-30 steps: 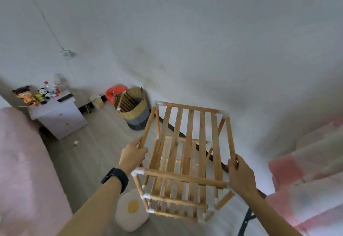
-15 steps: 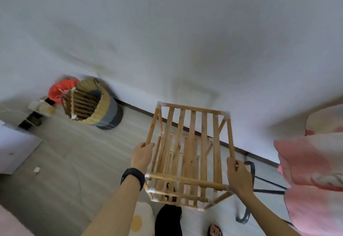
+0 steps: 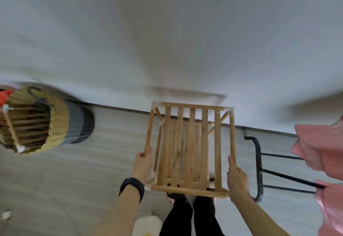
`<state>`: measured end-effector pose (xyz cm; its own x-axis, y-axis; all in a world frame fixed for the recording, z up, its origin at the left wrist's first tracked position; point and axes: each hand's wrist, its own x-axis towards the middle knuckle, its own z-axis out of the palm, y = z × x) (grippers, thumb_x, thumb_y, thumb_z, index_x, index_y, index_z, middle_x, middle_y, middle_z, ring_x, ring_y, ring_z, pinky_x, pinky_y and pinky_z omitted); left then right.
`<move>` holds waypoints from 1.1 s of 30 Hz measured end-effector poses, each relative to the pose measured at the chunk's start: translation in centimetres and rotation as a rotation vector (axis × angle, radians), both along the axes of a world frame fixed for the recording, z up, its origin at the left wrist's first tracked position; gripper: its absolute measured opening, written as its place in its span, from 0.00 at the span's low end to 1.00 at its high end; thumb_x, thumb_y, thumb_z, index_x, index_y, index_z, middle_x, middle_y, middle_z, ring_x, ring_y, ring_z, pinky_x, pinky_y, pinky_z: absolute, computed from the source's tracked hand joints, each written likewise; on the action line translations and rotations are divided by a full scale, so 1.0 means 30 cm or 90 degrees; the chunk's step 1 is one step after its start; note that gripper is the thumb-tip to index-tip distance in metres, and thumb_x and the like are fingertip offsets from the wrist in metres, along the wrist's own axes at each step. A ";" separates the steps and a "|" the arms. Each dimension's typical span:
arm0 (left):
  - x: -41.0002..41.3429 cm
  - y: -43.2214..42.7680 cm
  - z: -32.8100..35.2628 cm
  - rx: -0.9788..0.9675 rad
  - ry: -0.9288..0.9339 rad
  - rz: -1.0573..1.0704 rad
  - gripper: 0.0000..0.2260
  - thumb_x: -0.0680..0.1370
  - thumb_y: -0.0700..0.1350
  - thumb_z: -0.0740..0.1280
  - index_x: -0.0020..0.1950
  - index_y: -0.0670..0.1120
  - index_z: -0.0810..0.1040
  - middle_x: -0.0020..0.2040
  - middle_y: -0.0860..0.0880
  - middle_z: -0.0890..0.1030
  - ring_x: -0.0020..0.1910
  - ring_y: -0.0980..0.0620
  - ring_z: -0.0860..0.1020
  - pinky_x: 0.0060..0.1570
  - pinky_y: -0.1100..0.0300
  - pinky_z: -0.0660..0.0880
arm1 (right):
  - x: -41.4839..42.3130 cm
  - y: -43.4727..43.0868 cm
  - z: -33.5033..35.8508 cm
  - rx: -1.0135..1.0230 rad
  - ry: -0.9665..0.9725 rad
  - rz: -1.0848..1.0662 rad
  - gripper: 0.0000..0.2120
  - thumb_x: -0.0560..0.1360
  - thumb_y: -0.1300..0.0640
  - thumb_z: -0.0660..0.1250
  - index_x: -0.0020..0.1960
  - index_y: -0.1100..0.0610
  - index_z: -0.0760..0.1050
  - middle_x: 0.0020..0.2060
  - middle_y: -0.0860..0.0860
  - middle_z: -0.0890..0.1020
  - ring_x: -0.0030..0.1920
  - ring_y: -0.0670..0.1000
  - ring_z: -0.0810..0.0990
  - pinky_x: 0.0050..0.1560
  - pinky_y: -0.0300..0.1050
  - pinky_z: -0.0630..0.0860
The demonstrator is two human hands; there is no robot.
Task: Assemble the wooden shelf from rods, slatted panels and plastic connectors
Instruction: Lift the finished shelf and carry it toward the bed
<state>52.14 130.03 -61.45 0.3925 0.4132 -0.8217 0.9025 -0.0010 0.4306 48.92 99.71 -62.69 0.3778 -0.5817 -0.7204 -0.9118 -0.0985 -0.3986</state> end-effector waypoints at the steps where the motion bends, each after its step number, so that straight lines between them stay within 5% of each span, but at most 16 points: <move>1: 0.007 0.002 -0.030 -0.013 0.012 0.019 0.21 0.82 0.64 0.59 0.62 0.48 0.69 0.55 0.45 0.77 0.54 0.45 0.77 0.53 0.50 0.71 | 0.008 0.009 -0.022 -0.001 0.002 -0.004 0.32 0.75 0.25 0.56 0.39 0.55 0.76 0.34 0.53 0.80 0.36 0.54 0.78 0.33 0.47 0.68; 4: 0.023 0.003 -0.106 -0.018 0.020 0.074 0.22 0.80 0.67 0.58 0.63 0.51 0.68 0.56 0.47 0.75 0.55 0.45 0.75 0.53 0.48 0.70 | 0.035 0.034 -0.096 0.021 -0.013 -0.034 0.33 0.73 0.25 0.59 0.39 0.56 0.75 0.33 0.53 0.77 0.36 0.54 0.76 0.36 0.49 0.71; 8: 0.058 0.000 -0.193 0.023 -0.026 0.098 0.19 0.80 0.67 0.59 0.60 0.53 0.72 0.53 0.54 0.75 0.46 0.56 0.72 0.40 0.58 0.69 | 0.064 0.059 -0.201 0.000 -0.043 -0.059 0.37 0.65 0.19 0.58 0.34 0.56 0.71 0.29 0.51 0.73 0.33 0.53 0.73 0.35 0.48 0.69; 13: 0.127 -0.002 -0.276 0.029 -0.066 0.106 0.17 0.80 0.65 0.63 0.55 0.53 0.75 0.51 0.49 0.75 0.41 0.54 0.73 0.30 0.65 0.71 | 0.103 0.076 -0.285 -0.030 -0.042 -0.052 0.43 0.62 0.15 0.52 0.34 0.57 0.71 0.30 0.52 0.74 0.33 0.53 0.73 0.34 0.47 0.69; 17: 0.179 -0.023 -0.346 0.062 -0.097 0.109 0.17 0.81 0.64 0.62 0.54 0.51 0.76 0.50 0.50 0.78 0.43 0.54 0.74 0.35 0.62 0.68 | 0.148 0.072 -0.349 -0.054 -0.056 -0.037 0.50 0.60 0.12 0.46 0.37 0.59 0.73 0.32 0.54 0.77 0.34 0.54 0.76 0.32 0.47 0.68; 25: 0.166 0.013 -0.368 0.087 -0.116 0.079 0.17 0.82 0.63 0.60 0.56 0.50 0.76 0.44 0.49 0.77 0.41 0.50 0.74 0.42 0.57 0.70 | 0.147 0.097 -0.396 -0.117 -0.001 0.087 0.36 0.78 0.26 0.39 0.40 0.52 0.72 0.35 0.53 0.78 0.36 0.52 0.75 0.37 0.51 0.68; 29: 0.157 0.016 -0.373 0.113 -0.142 0.038 0.15 0.84 0.59 0.59 0.58 0.49 0.78 0.42 0.48 0.76 0.42 0.50 0.74 0.42 0.56 0.71 | 0.132 0.093 -0.417 -0.192 -0.047 0.219 0.28 0.79 0.33 0.35 0.49 0.53 0.64 0.31 0.54 0.76 0.30 0.55 0.74 0.29 0.46 0.64; 33: 0.170 0.007 -0.337 0.100 -0.111 -0.041 0.17 0.86 0.58 0.53 0.64 0.51 0.74 0.51 0.47 0.80 0.51 0.48 0.78 0.51 0.52 0.73 | 0.123 0.049 -0.414 -0.193 -0.079 0.333 0.20 0.82 0.36 0.38 0.54 0.48 0.62 0.36 0.51 0.76 0.34 0.53 0.77 0.35 0.51 0.73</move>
<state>57.24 130.26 -71.57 0.5525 0.5004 -0.6666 0.8106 -0.1363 0.5695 52.62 101.19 -75.10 0.7387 -0.4682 -0.4848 -0.6606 -0.6458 -0.3829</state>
